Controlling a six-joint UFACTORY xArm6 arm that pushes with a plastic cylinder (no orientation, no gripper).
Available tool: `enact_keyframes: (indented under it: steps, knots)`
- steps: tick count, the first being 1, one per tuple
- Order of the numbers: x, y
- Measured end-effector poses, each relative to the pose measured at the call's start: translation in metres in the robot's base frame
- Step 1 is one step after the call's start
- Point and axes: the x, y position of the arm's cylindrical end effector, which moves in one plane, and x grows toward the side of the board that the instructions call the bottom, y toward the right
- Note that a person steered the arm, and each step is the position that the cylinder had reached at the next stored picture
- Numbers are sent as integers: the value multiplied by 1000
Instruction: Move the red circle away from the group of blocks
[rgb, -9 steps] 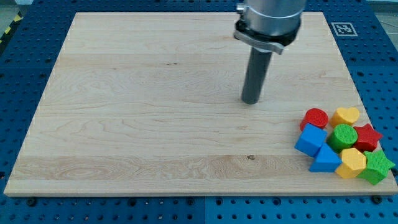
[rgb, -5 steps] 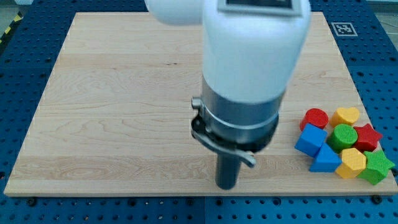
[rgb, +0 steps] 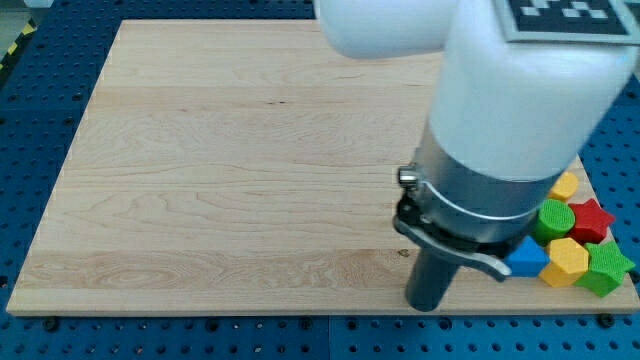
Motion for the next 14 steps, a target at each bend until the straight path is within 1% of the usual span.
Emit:
enact_keyframes:
  steps: [1,5,8,9,10,12,14]
  knots:
    - [0,41]
    - [0,70]
    - [-1,126]
    - [-13,126]
    - [-45,128]
    - [-55,126]
    - [-62,103]
